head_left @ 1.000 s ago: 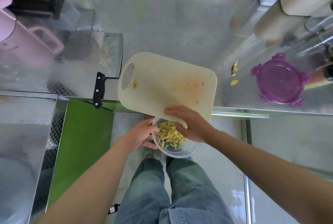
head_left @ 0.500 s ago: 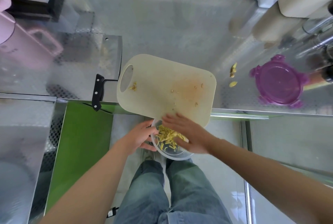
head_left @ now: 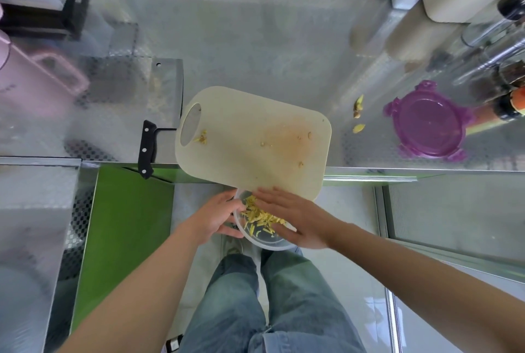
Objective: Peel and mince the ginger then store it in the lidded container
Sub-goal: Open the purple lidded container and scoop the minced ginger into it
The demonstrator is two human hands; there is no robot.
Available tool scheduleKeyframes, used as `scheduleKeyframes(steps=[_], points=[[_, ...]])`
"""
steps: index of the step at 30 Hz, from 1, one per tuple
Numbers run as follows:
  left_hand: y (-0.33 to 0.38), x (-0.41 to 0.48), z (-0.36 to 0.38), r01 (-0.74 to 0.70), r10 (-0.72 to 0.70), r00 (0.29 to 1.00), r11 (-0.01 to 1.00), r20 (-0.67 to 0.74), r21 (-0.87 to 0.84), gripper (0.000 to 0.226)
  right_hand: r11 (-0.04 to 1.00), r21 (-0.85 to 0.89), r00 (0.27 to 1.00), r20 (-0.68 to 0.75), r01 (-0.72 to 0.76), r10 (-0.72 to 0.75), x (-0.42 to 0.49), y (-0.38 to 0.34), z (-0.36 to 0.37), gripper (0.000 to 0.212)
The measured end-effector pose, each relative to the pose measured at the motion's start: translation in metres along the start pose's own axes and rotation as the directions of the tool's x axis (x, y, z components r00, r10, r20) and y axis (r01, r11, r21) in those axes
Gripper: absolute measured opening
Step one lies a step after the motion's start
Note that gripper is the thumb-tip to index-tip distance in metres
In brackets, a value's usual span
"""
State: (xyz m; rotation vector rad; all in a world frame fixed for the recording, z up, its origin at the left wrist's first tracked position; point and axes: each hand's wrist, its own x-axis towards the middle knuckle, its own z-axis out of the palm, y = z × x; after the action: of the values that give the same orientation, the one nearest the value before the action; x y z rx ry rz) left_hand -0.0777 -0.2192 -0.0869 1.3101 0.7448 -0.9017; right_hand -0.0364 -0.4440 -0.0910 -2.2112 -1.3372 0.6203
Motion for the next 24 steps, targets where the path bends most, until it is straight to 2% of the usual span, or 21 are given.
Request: scheduleKeyframes(steps=[2, 5, 7, 8, 10, 12, 15, 16, 18, 20, 22, 24], points=[[0.001, 0.000, 0.001, -0.003, 0.003, 1.000, 1.000, 0.008, 0.008, 0.045, 0.999, 0.039, 0.997, -0.073, -0.038, 0.041, -0.005, 0.002, -0.006, 0.051], [0.003, -0.002, 0.003, -0.015, 0.015, 1.000, 1.000, 0.017, 0.027, 0.039, 0.946, 0.017, 0.918, -0.235, -0.324, 0.318, -0.003, 0.021, -0.020, 0.061], [0.004, -0.002, 0.005, -0.011, 0.011, 1.000, 1.000, 0.009, 0.028, 0.042, 0.901, 0.007, 0.876, -0.230, -0.434, 0.424, -0.003, 0.025, -0.023, 0.067], [0.004, -0.002, 0.005, -0.008, 0.008, 1.000, 1.000, 0.002, 0.028, 0.043, 0.907, -0.019, 0.892, -0.193, -0.420, 0.409, -0.005, 0.023, -0.020, 0.068], [0.006, -0.003, 0.006, -0.006, 0.006, 1.000, 1.000, -0.012, 0.029, 0.043, 0.952, -0.051, 0.950, -0.099, -0.301, 0.295, -0.013, 0.010, -0.009, 0.066], [0.006, -0.003, 0.007, -0.002, 0.002, 1.000, 1.000, -0.019, 0.024, 0.041, 0.983, 0.001, 0.983, -0.028, -0.181, 0.181, -0.024, -0.004, 0.001, 0.061], [0.008, -0.005, 0.008, 0.005, -0.004, 1.000, 1.000, -0.025, 0.024, 0.037, 0.993, 0.066, 0.995, -0.037, -0.093, 0.096, -0.027, -0.005, -0.002, 0.055], [0.008, -0.005, 0.008, 0.004, -0.003, 1.000, 1.000, -0.025, 0.028, 0.036, 0.991, 0.049, 0.988, -0.088, -0.126, 0.130, -0.022, -0.001, -0.008, 0.054], [0.010, -0.006, 0.009, -0.001, 0.002, 1.000, 0.999, -0.025, 0.032, 0.032, 0.955, 0.024, 0.931, -0.214, -0.296, 0.294, -0.010, 0.013, -0.022, 0.059], [0.011, -0.008, 0.010, -0.003, 0.004, 1.000, 1.000, -0.025, 0.028, 0.024, 0.901, 0.012, 0.869, -0.256, -0.434, 0.422, -0.003, 0.023, -0.029, 0.065], [0.012, -0.009, 0.012, -0.008, 0.008, 1.000, 1.000, -0.020, 0.030, 0.020, 0.913, -0.054, 0.899, -0.205, -0.405, 0.387, -0.008, 0.021, -0.022, 0.065], [0.011, -0.008, 0.012, -0.007, 0.008, 1.000, 0.999, -0.025, 0.035, 0.021, 0.952, -0.074, 0.947, -0.152, -0.296, 0.283, -0.020, 0.009, -0.010, 0.061]])
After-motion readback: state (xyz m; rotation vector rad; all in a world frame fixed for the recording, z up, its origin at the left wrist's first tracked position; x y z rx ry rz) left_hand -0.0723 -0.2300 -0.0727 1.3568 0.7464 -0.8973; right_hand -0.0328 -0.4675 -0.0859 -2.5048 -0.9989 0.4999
